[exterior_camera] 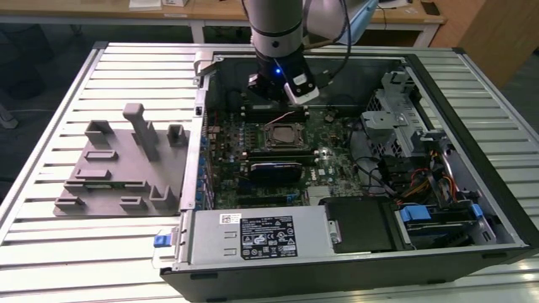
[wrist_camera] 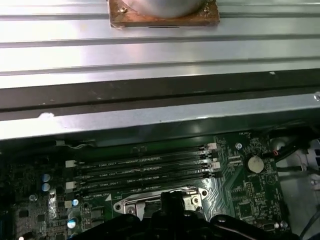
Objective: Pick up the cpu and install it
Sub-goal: 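Install the first cpu locking lever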
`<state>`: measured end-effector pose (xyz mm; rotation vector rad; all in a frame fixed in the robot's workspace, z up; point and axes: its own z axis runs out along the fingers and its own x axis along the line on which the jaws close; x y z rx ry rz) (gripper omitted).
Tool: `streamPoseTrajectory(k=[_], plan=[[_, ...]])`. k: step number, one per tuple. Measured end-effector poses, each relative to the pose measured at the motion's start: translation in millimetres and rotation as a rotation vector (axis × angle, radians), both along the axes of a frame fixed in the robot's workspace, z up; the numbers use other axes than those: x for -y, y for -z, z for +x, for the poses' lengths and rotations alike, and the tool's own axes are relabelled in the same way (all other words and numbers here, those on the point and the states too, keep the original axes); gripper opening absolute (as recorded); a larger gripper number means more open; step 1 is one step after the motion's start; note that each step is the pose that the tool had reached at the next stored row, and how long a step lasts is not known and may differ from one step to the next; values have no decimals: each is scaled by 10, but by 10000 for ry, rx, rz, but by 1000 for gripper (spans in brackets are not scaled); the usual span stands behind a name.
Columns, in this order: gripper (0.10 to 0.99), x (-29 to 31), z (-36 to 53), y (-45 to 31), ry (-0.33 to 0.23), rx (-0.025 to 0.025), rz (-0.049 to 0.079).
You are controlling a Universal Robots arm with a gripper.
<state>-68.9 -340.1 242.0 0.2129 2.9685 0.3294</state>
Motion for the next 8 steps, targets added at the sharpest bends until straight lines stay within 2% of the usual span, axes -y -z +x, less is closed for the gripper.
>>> streamPoseTrajectory(k=[2,8], plan=[[106,0,0,0,33,1,-54],[106,0,0,21,35,29,-76]])
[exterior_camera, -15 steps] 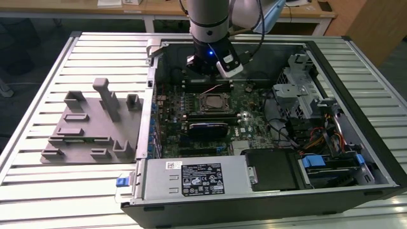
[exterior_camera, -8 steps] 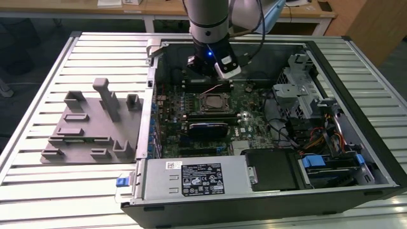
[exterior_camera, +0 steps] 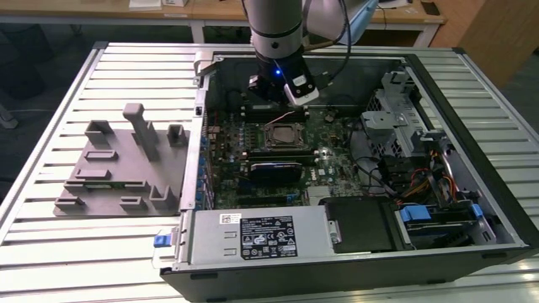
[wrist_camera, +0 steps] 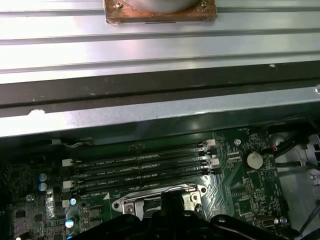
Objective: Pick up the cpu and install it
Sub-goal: 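Install the first cpu locking lever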
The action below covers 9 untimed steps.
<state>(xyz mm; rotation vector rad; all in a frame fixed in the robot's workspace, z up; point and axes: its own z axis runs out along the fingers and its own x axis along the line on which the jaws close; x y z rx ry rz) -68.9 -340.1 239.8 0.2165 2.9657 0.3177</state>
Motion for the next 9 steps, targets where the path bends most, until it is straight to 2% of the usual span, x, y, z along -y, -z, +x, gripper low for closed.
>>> streamPoseTrajectory(k=[2,7,9], plan=[[106,0,0,3,1,1,-21],[106,-7,0,28,6,1,-356],[106,-21,0,34,7,2,-357]])
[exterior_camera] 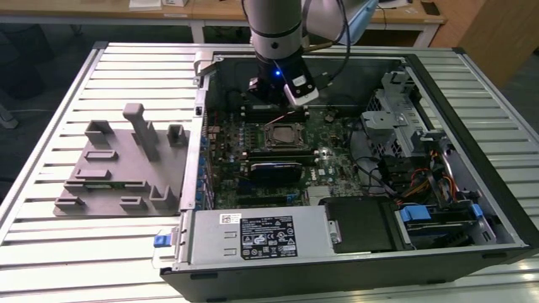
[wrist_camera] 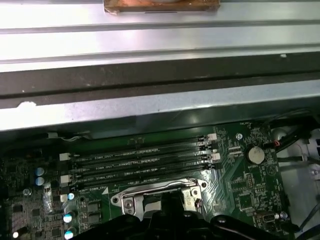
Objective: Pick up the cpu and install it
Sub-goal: 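Install the first cpu locking lever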
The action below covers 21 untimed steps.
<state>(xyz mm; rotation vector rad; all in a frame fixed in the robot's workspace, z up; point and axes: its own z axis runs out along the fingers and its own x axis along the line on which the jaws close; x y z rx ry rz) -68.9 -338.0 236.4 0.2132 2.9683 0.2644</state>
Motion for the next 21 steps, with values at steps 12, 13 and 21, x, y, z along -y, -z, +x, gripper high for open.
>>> streamPoseTrajectory(k=[12,13,21], plan=[[106,-27,0,24,-1,3,-19],[106,-23,0,24,1,2,-15],[106,-81,3,42,55,-1,-157]])
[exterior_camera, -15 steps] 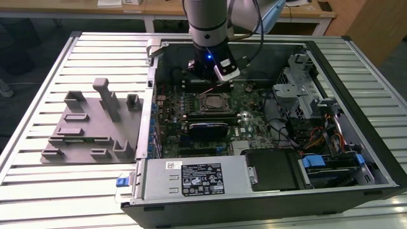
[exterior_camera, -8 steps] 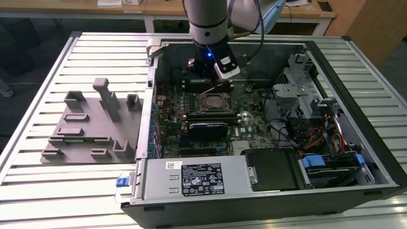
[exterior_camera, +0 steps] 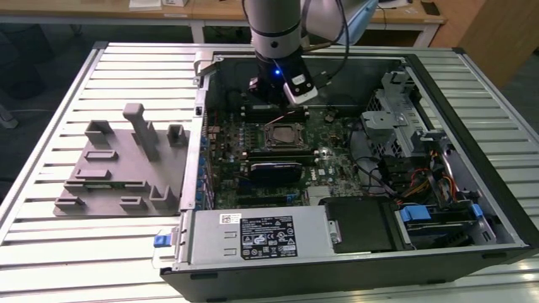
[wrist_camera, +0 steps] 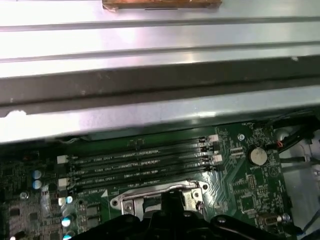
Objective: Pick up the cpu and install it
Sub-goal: 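Install the first cpu locking lever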
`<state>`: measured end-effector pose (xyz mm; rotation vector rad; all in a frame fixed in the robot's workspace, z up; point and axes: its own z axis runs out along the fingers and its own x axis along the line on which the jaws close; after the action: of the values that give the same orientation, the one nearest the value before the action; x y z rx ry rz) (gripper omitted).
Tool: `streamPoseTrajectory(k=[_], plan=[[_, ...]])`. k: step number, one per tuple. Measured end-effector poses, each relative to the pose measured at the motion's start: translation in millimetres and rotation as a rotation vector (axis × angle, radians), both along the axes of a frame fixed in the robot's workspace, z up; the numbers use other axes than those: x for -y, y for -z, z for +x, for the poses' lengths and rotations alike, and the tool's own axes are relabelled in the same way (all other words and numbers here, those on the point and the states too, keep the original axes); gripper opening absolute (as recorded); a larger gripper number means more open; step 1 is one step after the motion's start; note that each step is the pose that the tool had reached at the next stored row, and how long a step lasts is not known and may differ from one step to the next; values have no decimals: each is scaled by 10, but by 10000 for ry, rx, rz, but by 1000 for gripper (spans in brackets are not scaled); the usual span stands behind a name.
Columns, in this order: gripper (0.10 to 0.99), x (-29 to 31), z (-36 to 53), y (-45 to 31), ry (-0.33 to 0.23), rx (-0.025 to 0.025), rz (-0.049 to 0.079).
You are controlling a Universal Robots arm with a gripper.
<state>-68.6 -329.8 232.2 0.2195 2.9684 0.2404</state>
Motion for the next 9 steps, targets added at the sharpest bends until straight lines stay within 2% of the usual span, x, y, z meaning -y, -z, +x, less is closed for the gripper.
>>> streamPoseTrajectory(k=[5,9], plan=[[106,-33,2,47,28,2,2],[106,-40,2,49,28,1,2]])
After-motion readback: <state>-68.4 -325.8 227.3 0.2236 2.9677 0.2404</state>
